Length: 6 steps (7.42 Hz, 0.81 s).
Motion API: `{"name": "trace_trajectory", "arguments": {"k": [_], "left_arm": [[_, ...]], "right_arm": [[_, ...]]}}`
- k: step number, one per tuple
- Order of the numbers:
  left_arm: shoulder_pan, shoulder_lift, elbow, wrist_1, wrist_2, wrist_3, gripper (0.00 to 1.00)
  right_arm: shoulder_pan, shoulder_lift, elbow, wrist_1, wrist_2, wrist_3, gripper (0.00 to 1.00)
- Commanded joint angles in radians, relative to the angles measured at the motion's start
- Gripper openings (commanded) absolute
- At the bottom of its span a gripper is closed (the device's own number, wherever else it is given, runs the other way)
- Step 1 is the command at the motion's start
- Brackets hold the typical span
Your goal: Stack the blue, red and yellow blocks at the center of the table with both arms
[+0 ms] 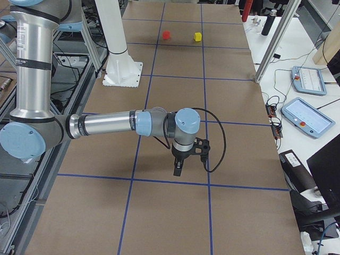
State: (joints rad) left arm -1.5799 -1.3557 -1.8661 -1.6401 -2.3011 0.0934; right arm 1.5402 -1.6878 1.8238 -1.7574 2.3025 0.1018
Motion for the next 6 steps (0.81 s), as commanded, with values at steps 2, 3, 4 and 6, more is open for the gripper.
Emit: {"name": "trace_trajectory", "arguments": {"k": [2, 3, 4, 6], "left_arm": [[-0.002, 0.003, -0.004, 0.0, 0.0, 0.005, 1.0], [-0.003, 0.003, -0.01, 0.006, -0.001, 0.005, 1.0], [-0.008, 0.007, -0.008, 0.006, -0.001, 0.005, 1.0], [-0.017, 0.012, -0.002, 0.0, -0.009, 0.005, 1.0]], "right_arm": [[0.014, -0.029, -0.006, 0.004, -0.014, -0.001, 1.0], [0.014, -0.03, -0.011, 0.004, -0.012, 0.006, 1.0], [0.014, -0.024, -0.015, 0.004, -0.018, 0.013, 1.0], [0.012, -0.026, -0.023, 0.006, -0.02, 0.006, 1.0]]}}
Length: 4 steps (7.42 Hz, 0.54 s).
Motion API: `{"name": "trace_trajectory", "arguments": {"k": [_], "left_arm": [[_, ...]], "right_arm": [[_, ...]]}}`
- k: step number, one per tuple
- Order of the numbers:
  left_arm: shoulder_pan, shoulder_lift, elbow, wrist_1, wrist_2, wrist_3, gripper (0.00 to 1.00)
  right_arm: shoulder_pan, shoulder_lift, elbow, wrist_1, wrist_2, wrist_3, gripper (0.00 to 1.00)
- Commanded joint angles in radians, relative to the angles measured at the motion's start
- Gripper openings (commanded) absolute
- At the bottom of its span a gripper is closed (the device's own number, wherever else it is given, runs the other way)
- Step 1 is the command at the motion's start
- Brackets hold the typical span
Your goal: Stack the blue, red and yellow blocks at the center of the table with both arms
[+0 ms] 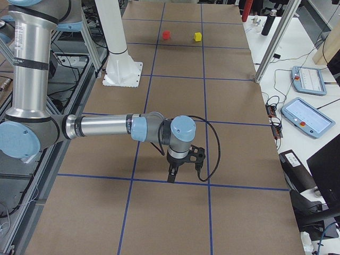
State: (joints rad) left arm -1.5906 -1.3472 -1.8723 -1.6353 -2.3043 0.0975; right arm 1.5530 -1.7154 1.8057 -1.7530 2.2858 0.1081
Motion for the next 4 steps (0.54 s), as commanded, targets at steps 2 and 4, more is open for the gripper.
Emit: {"name": "trace_trajectory", "arguments": {"k": [2, 4], "left_arm": [[-0.003, 0.006, -0.008, -0.005, -0.014, -0.004, 1.0], [-0.003, 0.005, -0.063, -0.015, -0.012, -0.01, 1.0]], "right_arm": [[-0.002, 0.057, -0.008, 0.003, -0.013, -0.002, 1.0], [-0.11, 0.183, -0.011, 0.001, 0.065, 0.013, 1.0]]}}
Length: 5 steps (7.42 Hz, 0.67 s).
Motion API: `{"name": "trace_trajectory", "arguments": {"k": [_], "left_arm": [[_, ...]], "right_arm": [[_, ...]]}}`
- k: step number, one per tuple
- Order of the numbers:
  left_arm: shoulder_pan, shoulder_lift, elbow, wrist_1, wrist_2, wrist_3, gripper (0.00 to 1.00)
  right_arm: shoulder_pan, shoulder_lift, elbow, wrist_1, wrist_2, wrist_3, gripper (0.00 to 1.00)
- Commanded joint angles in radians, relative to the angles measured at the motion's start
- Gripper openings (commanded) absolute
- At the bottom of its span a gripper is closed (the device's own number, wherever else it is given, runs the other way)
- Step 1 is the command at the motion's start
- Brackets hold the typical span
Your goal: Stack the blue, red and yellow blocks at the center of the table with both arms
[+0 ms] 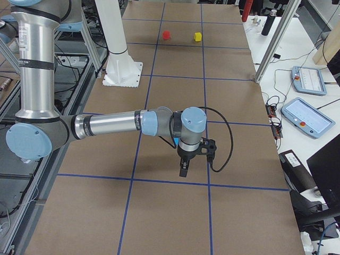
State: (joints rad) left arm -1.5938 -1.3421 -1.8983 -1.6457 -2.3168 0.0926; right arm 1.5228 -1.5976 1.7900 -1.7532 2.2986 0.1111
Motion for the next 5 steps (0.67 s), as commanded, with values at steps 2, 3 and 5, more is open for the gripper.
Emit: {"name": "trace_trajectory", "arguments": {"k": [2, 3, 5], "left_arm": [[0.002, -0.003, -0.048, -0.006, 0.001, -0.005, 1.0], [0.002, -0.003, -0.05, -0.006, -0.001, -0.005, 1.0], [0.0, -0.005, -0.056, -0.008, -0.001, -0.004, 1.0]], "right_arm": [[-0.222, 0.23, -0.047, 0.001, 0.105, 0.172, 1.0], [-0.31, 0.231, -0.049, 0.035, 0.117, 0.182, 1.0], [-0.367, 0.164, -0.049, 0.131, 0.067, 0.22, 1.0]]}}
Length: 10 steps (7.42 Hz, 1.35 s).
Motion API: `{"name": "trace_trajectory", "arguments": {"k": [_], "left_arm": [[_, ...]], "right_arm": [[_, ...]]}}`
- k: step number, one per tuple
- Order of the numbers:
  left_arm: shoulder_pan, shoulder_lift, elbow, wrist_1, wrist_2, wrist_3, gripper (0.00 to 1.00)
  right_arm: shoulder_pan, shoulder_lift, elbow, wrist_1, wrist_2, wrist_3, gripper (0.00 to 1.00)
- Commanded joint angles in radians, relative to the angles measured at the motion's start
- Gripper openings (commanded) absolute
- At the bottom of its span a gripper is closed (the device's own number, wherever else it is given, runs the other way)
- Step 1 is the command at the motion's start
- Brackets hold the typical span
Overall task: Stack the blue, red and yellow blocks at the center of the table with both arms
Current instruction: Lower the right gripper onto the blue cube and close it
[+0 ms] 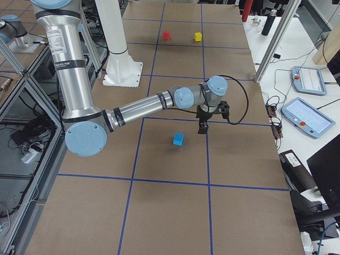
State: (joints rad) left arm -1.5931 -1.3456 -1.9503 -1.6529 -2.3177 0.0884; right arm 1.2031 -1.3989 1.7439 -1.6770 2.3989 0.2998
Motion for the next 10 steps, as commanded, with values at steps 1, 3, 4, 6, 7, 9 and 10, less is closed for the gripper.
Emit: {"name": "trace_trajectory", "arguments": {"k": [1, 3, 4, 6, 7, 9, 10], "left_arm": [[0.001, -0.001, -0.01, -0.001, 0.0, 0.001, 1.0], [0.001, -0.001, -0.015, -0.001, 0.0, 0.001, 1.0], [0.001, -0.003, -0.013, -0.001, 0.0, 0.001, 1.0], [-0.001, -0.003, -0.015, -0.001, 0.0, 0.001, 1.0], [0.001, -0.003, -0.016, -0.001, 0.0, 0.001, 1.0], [0.001, -0.003, -0.022, -0.001, 0.0, 0.001, 1.0], [0.001, -0.003, -0.025, -0.001, 0.0, 0.001, 1.0]], "right_arm": [[-0.095, -0.049, -0.003, 0.1, -0.122, 0.063, 1.0], [-0.187, -0.058, -0.026, 0.114, -0.139, 0.097, 1.0], [-0.206, -0.061, -0.03, 0.112, -0.138, 0.099, 1.0], [-0.227, -0.069, -0.052, 0.112, -0.136, 0.098, 1.0], [-0.232, -0.069, -0.064, 0.112, -0.136, 0.098, 1.0], [-0.243, -0.069, -0.101, 0.114, -0.136, 0.098, 1.0], [-0.247, -0.069, -0.106, 0.112, -0.135, 0.099, 0.98]]}}
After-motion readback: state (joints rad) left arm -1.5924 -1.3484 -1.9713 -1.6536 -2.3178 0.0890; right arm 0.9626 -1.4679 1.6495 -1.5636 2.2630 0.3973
